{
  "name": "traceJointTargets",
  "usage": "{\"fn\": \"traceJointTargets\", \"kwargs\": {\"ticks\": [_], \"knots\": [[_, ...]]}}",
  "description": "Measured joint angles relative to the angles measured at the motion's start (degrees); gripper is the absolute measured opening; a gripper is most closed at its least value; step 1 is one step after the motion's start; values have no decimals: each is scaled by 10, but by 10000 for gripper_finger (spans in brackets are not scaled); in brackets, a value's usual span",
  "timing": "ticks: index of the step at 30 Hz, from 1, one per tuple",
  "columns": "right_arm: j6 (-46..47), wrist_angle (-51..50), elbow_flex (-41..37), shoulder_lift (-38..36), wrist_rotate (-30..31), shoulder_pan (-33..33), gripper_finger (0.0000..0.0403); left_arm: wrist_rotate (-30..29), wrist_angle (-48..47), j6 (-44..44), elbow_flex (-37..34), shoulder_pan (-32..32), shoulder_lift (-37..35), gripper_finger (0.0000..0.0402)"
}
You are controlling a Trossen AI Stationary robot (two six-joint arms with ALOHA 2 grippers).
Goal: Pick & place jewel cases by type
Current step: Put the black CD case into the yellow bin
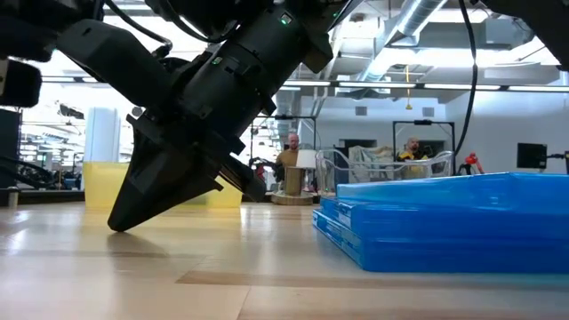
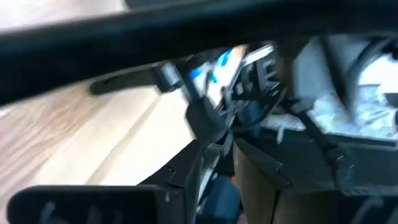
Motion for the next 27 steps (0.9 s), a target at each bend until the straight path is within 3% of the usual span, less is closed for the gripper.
{"fn": "traceJointTargets", "kwargs": {"ticks": [12,21,27], "knots": [[-5,0,0,-1,-3,3,0,114,-122,-8,9,-13,0,5],[-19,0,0,-1,-4,4,0,134,-385,0,75,-53,0,0],[-19,-1,0,-1,-4,7,0,170,-452,-16,78,-87,13,0]]}}
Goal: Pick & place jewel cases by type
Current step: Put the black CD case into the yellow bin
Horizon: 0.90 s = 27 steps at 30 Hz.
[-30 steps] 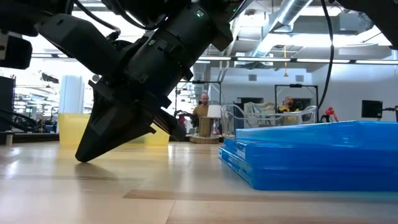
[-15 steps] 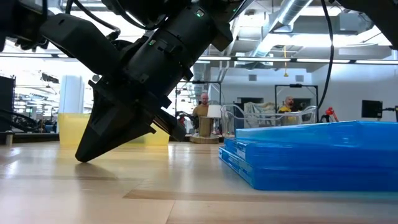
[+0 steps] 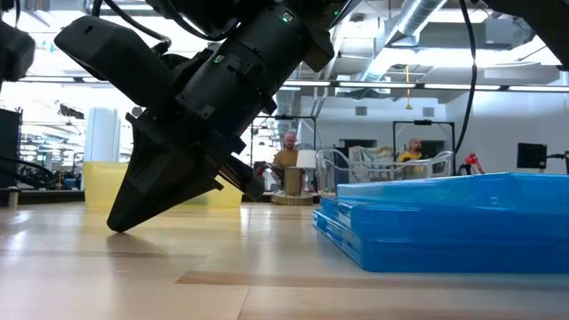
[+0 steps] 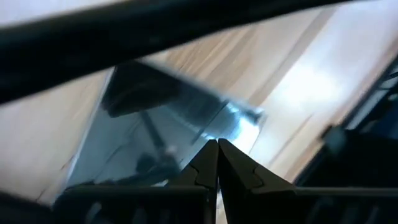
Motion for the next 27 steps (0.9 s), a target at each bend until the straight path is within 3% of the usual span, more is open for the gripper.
{"fn": "traceJointTargets", "kwargs": {"ticks": [15,23,27], "knots": [[0,-10,0,-1,-15,0,0,58,25,-13,0,-29,159,0],[0,-11,0,-1,-18,0,0,23,92,-20,2,-25,194,0],[-1,-42,18,-1,-26,0,0,-25,126,-20,2,-15,205,0]]}}
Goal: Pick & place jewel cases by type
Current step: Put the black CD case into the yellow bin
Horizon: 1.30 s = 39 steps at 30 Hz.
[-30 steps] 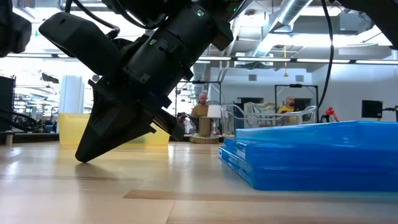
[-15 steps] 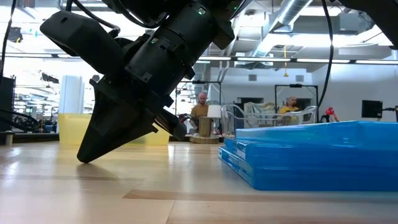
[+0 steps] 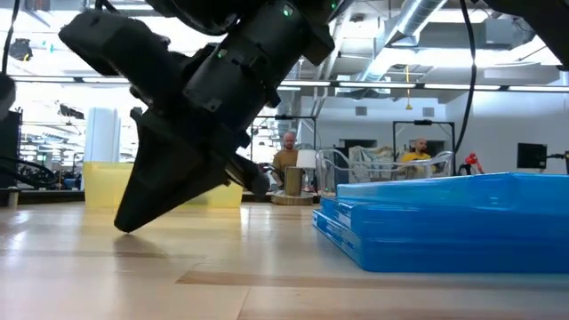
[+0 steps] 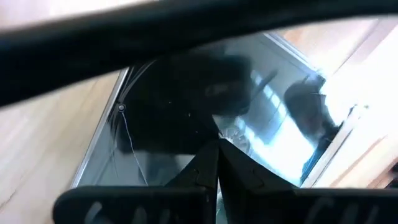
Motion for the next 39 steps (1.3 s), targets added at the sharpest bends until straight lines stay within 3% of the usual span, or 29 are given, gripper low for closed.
{"fn": "traceJointTargets", "kwargs": {"ticks": [11,20,31,39], "knots": [[-80,-90,70,0,8,-2,0,-123,97,52,-2,67,37,0],[-102,-149,84,0,9,-6,0,-115,126,108,-3,114,24,0],[-130,-168,84,0,9,-8,0,-102,-101,126,96,93,-21,0],[-207,-167,84,0,11,-9,0,-76,-195,44,94,12,-21,0]]}}
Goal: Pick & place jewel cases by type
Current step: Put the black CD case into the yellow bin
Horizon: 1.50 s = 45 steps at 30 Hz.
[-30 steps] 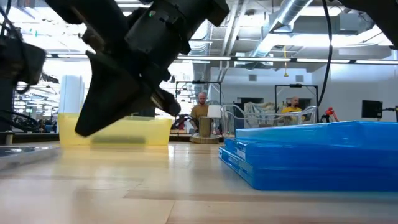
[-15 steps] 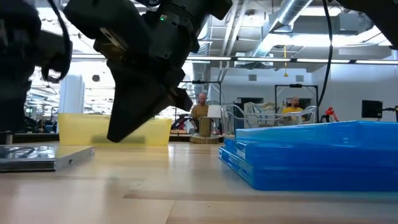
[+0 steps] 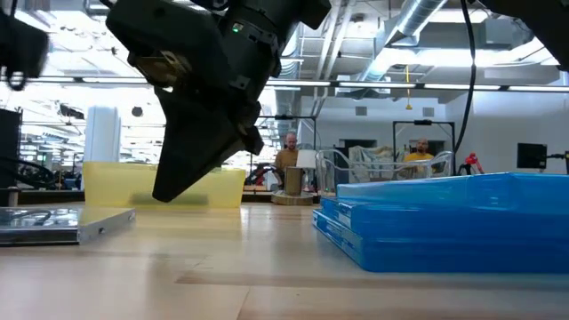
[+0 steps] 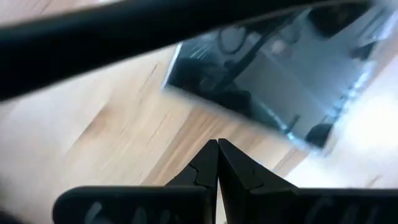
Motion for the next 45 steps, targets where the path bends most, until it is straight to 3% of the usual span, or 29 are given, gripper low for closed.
{"fn": "traceJointTargets", "kwargs": {"ticks": [7,16,23,27,33,41,45], "knots": [[-83,8,0,0,0,0,0,3,55,-2,-46,-46,1,0],[-164,7,0,0,-2,-1,0,-29,119,25,-84,-47,3,0],[-183,6,0,0,-11,-1,0,-30,186,85,-81,-47,73,0],[-182,0,0,0,-1,-4,8,-21,165,113,-64,-47,96,1],[-183,-25,0,0,-1,-11,82,-22,138,164,-43,-48,92,45],[-184,-19,0,0,0,-14,215,-18,175,178,-42,-51,94,170],[-210,-12,0,0,0,-10,246,-25,180,205,-42,-52,94,223]]}}
